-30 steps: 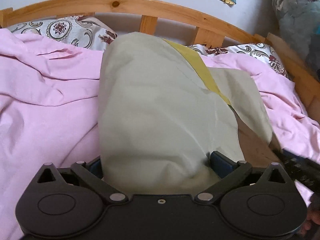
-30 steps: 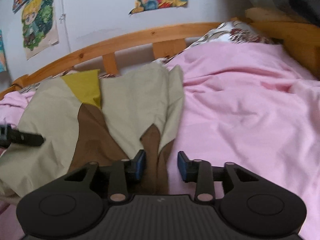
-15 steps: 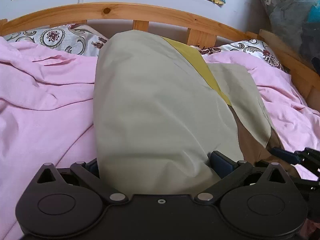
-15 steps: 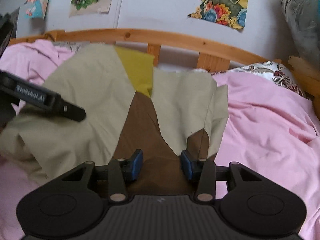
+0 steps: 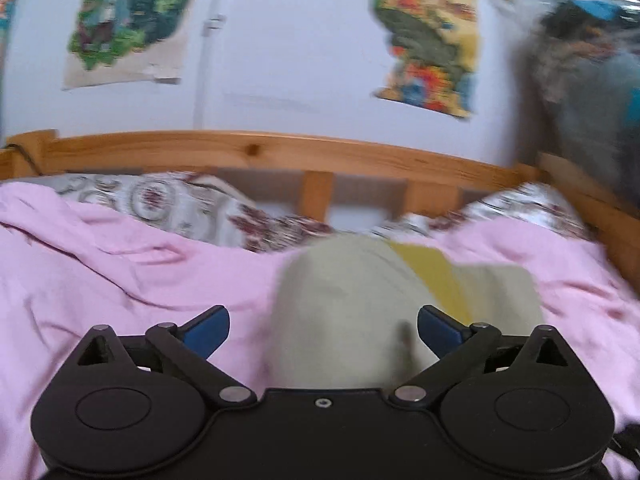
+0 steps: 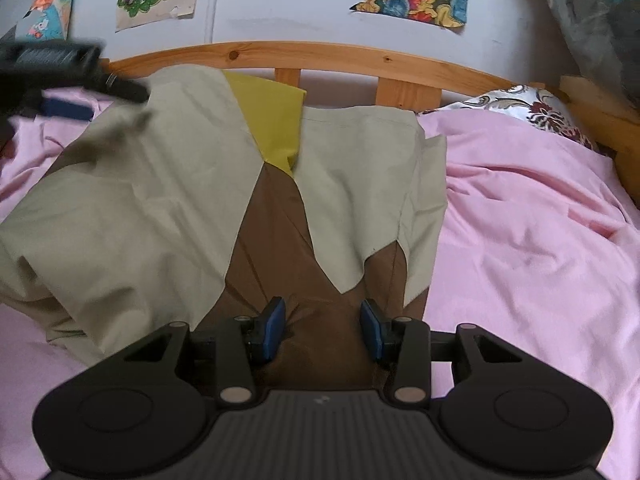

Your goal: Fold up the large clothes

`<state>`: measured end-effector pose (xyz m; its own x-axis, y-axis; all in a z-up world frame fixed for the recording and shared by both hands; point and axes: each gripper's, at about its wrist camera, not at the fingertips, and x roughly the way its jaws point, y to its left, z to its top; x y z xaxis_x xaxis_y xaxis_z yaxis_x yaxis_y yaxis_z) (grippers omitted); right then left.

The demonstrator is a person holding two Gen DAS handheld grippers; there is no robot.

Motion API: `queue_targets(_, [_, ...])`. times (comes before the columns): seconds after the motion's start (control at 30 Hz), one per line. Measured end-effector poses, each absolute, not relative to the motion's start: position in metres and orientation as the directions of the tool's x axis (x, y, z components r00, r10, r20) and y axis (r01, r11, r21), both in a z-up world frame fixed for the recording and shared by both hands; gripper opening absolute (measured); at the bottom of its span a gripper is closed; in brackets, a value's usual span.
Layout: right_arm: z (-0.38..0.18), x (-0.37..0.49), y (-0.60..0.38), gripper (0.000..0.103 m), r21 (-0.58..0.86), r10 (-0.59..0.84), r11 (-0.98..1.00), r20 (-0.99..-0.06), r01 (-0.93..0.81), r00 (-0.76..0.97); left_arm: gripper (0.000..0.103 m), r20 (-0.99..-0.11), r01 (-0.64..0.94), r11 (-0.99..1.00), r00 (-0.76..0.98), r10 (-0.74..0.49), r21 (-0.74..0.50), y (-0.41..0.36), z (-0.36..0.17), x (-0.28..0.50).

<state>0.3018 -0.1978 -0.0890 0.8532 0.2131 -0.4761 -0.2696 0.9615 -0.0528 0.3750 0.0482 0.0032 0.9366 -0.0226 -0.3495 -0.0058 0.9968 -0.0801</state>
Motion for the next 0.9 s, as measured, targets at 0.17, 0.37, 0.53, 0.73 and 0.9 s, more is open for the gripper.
queue_targets(0.17, [-0.089,0.298,-0.197,0.046,-0.053,0.203,0.964,-0.480,-0.259,0.853,0.103,-0.421,-0.054,0.990,0.907,-0.004,-0.127,0.052,-0.013,0.415])
queue_targets(0.37, [-0.090,0.300,-0.200,0.047,-0.037,0.213,0.964,-0.483,-0.262,0.850,0.103,-0.519,-0.056,0.990,0.854,-0.019,-0.128,0.059,-0.052,0.441])
queue_targets(0.53, [-0.090,0.299,-0.199,0.050,-0.044,0.211,0.964,-0.478,-0.263,0.852,0.102,-0.489,-0.061,0.983,0.872,-0.032,-0.173,0.065,-0.041,0.427])
queue_targets(0.73, [-0.081,0.297,-0.206,0.065,-0.008,0.237,0.963,-0.460,-0.270,0.856,0.102,-0.455,-0.007,0.984,0.887,-0.075,-0.176,0.050,-0.025,0.365])
queue_targets(0.9, [-0.078,0.294,-0.207,0.086,-0.012,0.216,0.969,-0.447,-0.247,0.868,0.102,-0.477,-0.019,0.976,0.874,-0.088,-0.215,0.043,-0.045,0.330])
